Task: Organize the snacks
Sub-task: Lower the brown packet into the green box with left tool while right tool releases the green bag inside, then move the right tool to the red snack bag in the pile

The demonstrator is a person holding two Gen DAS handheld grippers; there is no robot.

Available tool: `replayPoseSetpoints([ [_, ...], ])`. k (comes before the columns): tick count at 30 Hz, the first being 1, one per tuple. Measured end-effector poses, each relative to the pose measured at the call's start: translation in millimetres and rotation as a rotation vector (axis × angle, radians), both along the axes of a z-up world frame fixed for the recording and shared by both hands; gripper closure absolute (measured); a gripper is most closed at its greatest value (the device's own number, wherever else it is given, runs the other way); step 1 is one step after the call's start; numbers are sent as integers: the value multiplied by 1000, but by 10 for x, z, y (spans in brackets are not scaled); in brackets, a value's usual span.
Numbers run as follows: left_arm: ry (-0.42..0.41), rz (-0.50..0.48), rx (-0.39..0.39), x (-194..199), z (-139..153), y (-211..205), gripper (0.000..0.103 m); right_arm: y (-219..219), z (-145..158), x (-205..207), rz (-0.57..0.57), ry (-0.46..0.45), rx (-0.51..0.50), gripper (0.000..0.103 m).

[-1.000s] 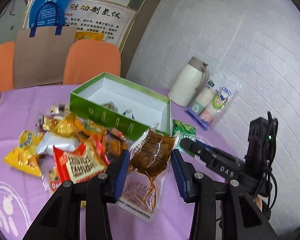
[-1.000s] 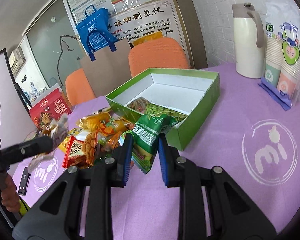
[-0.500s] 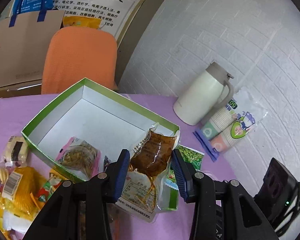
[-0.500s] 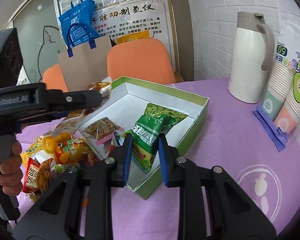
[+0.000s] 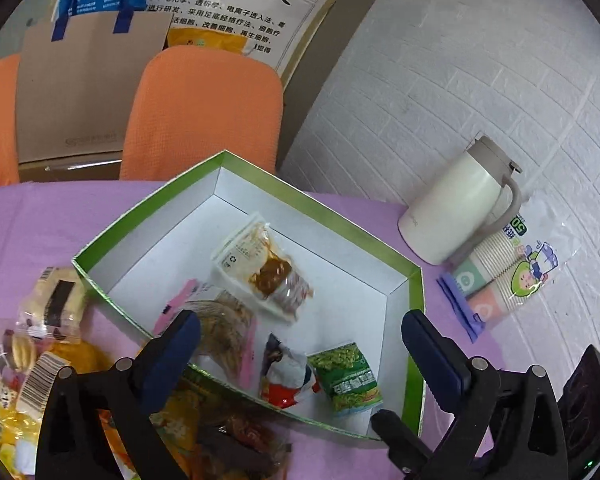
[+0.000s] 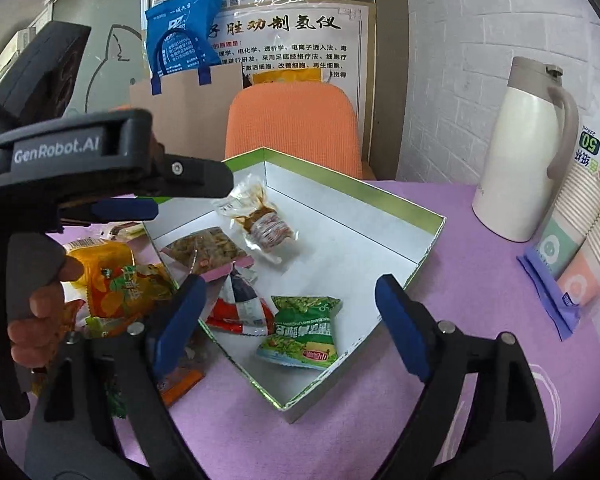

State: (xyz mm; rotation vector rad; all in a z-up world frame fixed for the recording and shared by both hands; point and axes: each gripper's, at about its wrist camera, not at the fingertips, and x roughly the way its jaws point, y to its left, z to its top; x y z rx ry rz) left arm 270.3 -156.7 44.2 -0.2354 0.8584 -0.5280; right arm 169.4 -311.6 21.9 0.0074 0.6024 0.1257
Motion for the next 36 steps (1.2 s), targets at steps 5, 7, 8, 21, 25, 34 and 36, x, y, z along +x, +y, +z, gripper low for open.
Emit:
replayPoseSetpoints([
  [5, -65, 8, 40, -231, 175, 148, 1, 15, 151, -115, -4, 0, 32, 6],
  [7, -86, 8, 28, -349, 285, 237, 1, 53, 262, -218, -1, -19, 35, 6],
  [8, -100, 11, 25, -423, 347, 292, 1, 83, 323, -272, 2, -32, 35, 6],
  [21, -172, 175, 165, -1812, 351, 1468, 1, 584, 528, -1239, 151, -177, 59, 1],
  [25, -106, 224, 136, -2105, -21, 1809, 1, 689, 348, -1298, 160, -114, 99, 1],
  [34, -50, 236, 65, -2385, -373, 2181, 1, 1180, 115, -876, 224, 40, 145, 1],
  [36, -55, 224, 47, -2404, -388, 2217, 1, 1349, 53, -721, 253, 60, 125, 1],
])
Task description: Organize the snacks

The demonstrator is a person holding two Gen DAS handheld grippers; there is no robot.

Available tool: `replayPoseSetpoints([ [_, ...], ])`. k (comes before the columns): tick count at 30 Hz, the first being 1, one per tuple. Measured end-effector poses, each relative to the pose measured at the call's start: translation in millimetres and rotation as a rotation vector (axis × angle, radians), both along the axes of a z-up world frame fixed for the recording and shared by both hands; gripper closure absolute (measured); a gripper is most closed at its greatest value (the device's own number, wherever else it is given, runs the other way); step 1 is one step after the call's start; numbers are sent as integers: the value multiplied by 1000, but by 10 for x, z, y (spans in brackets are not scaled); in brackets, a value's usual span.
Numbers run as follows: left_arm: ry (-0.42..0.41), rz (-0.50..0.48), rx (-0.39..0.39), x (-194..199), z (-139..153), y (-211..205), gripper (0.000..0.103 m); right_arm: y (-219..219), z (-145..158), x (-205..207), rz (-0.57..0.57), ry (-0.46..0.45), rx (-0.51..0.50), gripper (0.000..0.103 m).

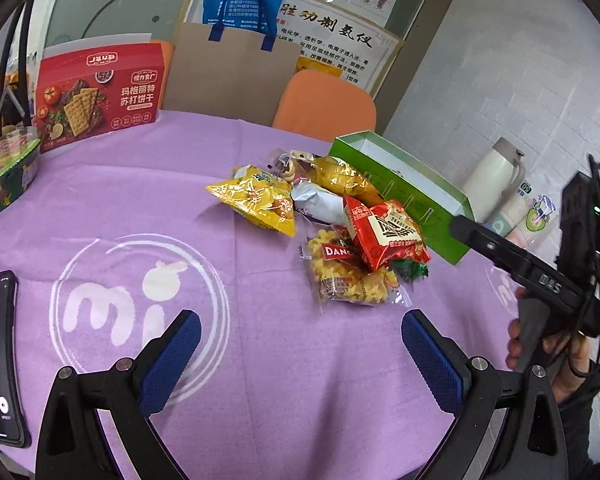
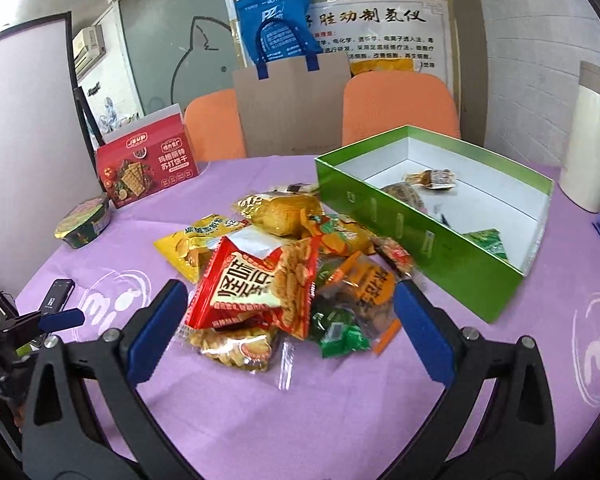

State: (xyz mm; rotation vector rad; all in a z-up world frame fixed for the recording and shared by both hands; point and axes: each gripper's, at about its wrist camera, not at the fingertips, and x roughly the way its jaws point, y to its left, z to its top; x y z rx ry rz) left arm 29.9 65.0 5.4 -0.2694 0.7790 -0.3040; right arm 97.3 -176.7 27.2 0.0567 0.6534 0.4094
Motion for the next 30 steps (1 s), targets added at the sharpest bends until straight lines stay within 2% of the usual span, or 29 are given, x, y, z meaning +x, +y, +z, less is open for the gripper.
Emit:
replayPoseSetpoints([
  [4, 12, -10, -14, -38, -64, 60, 1, 204, -223, 303, 2, 89, -49, 1],
  [6, 12, -6, -1, -41, -85, 102, 1, 213, -310, 357, 10, 135, -10, 3],
  [8, 15, -8, -5, -28, -100, 129, 1, 149, -353, 370, 6, 176, 58, 21],
  [10, 25, -11, -21, 8, -122, 151, 1, 108, -375, 371, 13, 201, 101, 29],
  [13, 31, -28, -29, 54, -141, 102, 1, 122, -326, 324, 21, 187, 97, 41],
  [14, 32, -34, -29, 68, -145, 84, 1, 132, -303, 308, 24, 175, 92, 52],
  [15, 32, -39, -28, 72, -149, 62, 1, 138, -277, 304, 22, 166, 90, 58],
  [16, 34, -45, -28, 75, -151, 35, 1, 127, -256, 294, 23, 160, 92, 70],
  [17, 37, -51, -27, 77, -152, 7, 1, 124, -248, 302, 29, 162, 100, 74],
  [20, 41, -63, -16, 77, -146, -49, 1, 135, -251, 295, 41, 164, 101, 78],
  [30, 45, -75, 1, 72, -98, -162, 1, 27, -190, 183, 54, 151, 139, 82],
])
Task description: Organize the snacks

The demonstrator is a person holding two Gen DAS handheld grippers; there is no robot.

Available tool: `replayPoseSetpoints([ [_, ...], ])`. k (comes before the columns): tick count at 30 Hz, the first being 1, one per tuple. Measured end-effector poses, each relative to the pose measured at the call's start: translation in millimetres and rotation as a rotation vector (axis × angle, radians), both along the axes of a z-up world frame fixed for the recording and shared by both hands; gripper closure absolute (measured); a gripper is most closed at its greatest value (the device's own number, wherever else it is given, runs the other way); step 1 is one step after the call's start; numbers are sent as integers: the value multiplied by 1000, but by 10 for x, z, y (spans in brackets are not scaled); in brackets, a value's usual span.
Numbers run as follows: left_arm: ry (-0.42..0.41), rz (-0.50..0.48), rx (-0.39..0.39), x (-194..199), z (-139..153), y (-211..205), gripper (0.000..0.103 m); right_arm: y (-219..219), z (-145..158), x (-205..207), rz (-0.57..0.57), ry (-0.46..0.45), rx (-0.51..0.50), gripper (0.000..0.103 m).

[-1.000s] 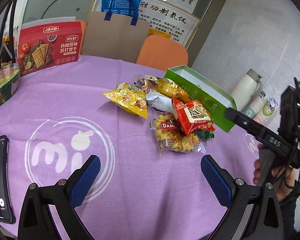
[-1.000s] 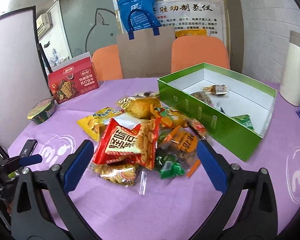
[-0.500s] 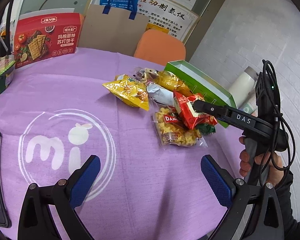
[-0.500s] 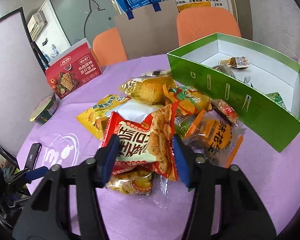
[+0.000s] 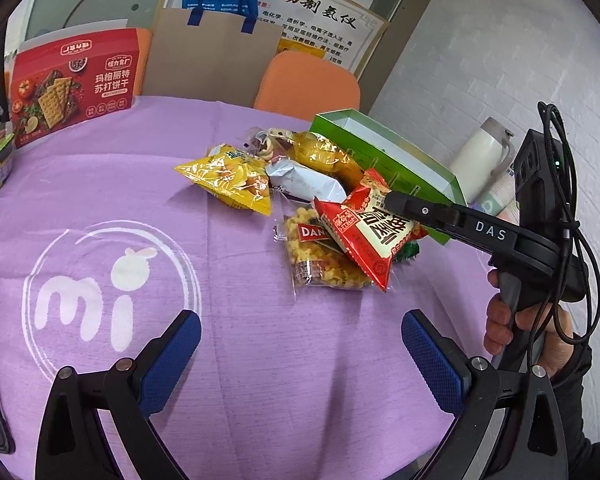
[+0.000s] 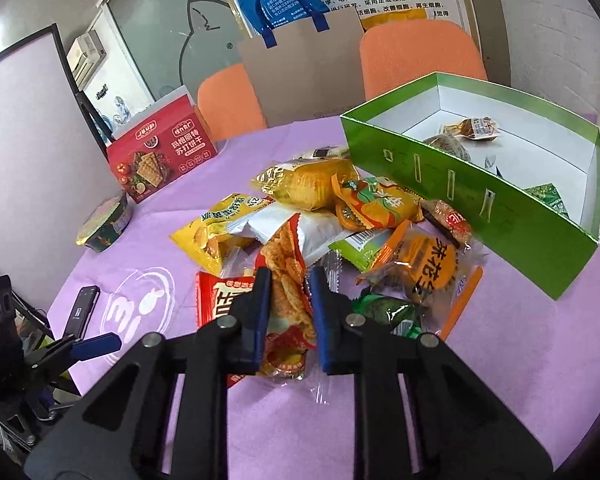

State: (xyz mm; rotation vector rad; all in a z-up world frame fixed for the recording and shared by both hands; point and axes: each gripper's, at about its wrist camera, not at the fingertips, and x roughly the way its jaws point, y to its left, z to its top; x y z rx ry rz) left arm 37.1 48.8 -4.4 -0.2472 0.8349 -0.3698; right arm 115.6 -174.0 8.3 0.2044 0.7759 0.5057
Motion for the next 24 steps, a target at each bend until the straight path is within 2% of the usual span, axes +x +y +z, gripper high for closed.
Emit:
replayPoseSetpoints([
  [5, -4, -32, 5, 24, 20, -98, 1, -239, 119, -268, -23, -34, 12, 86],
  [6, -3, -39, 5, 35, 19, -123, 1, -304, 134, -311, -38, -40, 13, 90],
  [7, -2, -45, 5, 41, 17, -151, 1, -401, 144, -368, -63, -43, 13, 99],
  [9, 1, -61, 6, 52, 9, -208, 1, -586, 136, -437, -102, -38, 24, 99],
  [12, 6, -80, 10, 69, -11, -285, 1, -835, 67, -520, -176, -21, -20, 96],
  [15, 17, -97, 6, 97, -31, -371, 1, -927, 3, -560, -205, -9, -23, 94],
  [16, 18, -101, 6, 98, -27, -387, 1, -923, -21, -565, -194, -3, -13, 88],
  [18, 14, -107, 10, 98, -16, -430, 1, -890, -49, -581, -183, -2, -13, 63],
  [19, 12, -108, 12, 99, -8, -447, 1, -862, -66, -591, -180, -4, -16, 42],
  [20, 8, -112, 14, 93, 5, -455, 1, -828, -83, -597, -178, -7, -18, 37],
  [24, 1, -111, 15, 94, 29, -443, 1, -752, -178, -616, -156, 27, 8, 37],
])
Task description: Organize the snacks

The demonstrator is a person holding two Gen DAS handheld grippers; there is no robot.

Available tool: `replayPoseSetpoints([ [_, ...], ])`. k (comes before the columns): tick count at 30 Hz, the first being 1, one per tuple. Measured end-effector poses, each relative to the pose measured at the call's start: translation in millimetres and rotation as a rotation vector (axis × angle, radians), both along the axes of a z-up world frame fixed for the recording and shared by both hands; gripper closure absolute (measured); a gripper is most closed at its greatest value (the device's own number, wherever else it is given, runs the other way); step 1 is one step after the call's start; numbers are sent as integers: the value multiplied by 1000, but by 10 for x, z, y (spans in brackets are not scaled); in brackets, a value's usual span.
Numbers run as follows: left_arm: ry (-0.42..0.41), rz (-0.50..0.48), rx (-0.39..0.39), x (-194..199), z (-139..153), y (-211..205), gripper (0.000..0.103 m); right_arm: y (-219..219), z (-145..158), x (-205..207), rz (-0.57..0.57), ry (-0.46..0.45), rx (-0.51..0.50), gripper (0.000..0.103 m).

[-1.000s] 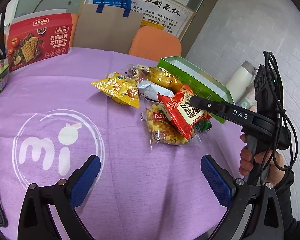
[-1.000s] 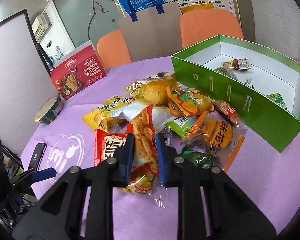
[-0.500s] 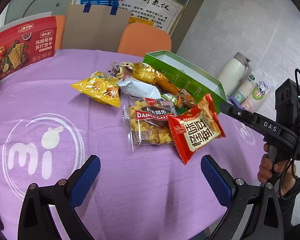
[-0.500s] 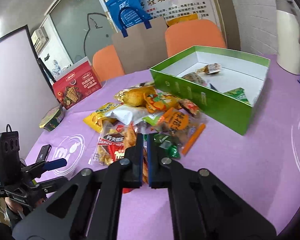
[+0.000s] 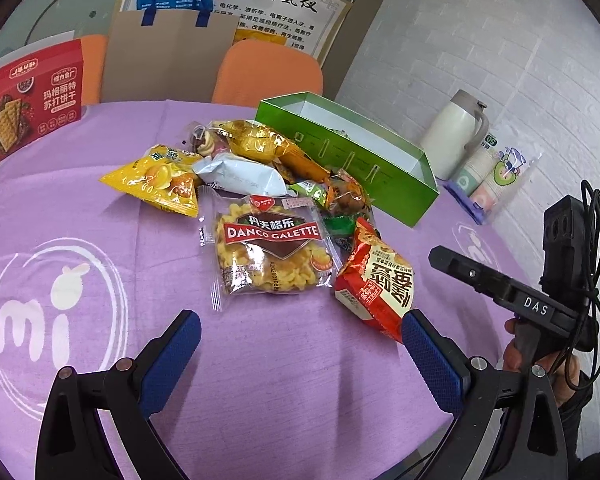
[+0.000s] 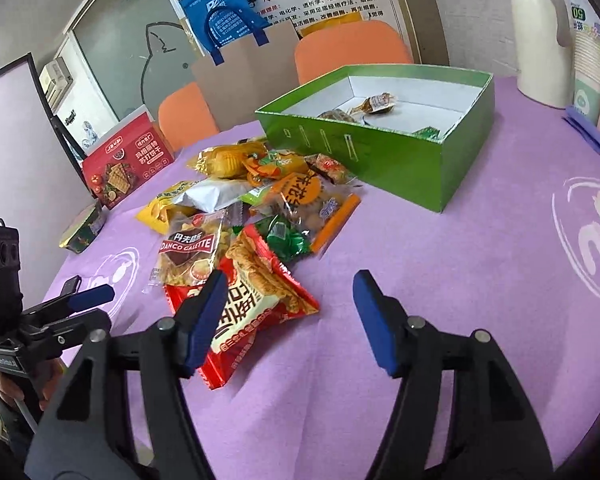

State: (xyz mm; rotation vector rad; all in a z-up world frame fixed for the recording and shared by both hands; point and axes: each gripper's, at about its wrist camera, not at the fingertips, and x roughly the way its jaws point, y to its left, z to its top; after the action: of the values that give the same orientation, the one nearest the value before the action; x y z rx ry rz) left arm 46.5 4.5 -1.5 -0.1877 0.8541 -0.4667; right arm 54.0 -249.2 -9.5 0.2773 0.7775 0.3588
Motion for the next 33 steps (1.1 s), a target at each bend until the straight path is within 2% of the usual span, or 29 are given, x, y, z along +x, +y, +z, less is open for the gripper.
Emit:
replayPoseSetpoints([
  [4, 3, 8, -10, 24, -10, 16, 1, 122, -77, -41, 27, 35, 37, 37],
  [8, 3, 2, -17, 11, -9, 20, 2, 297, -96, -77, 37, 39, -21, 29],
  [12, -1, 0, -28, -1, 8, 46, 2, 406, -65, -119, 46, 24, -70, 28],
  [15, -5, -4, -45, -22, 26, 72, 2, 343, 97, -175, 27, -27, -69, 28],
  [18, -15, -10, -57, -33, 50, 80, 2, 180, 335, -298, -31, -123, -62, 27],
  [21, -17, -27, -72, -44, 66, 55, 2, 70, 420, -401, -59, -167, -56, 23],
  [24, -23, -55, -80, -42, 81, -5, 2, 47, 302, -440, -57, -136, -58, 23],
  [29, -20, -137, -81, 90, 103, -210, 11, 246, 7, -468, 10, -61, -35, 23],
  [31, -5, -170, -78, 182, 81, -304, 20, 344, -57, -472, 33, -48, -27, 23],
  [33, 15, -193, -72, 264, 39, -390, 24, 417, -109, -455, 42, -41, -11, 23],
])
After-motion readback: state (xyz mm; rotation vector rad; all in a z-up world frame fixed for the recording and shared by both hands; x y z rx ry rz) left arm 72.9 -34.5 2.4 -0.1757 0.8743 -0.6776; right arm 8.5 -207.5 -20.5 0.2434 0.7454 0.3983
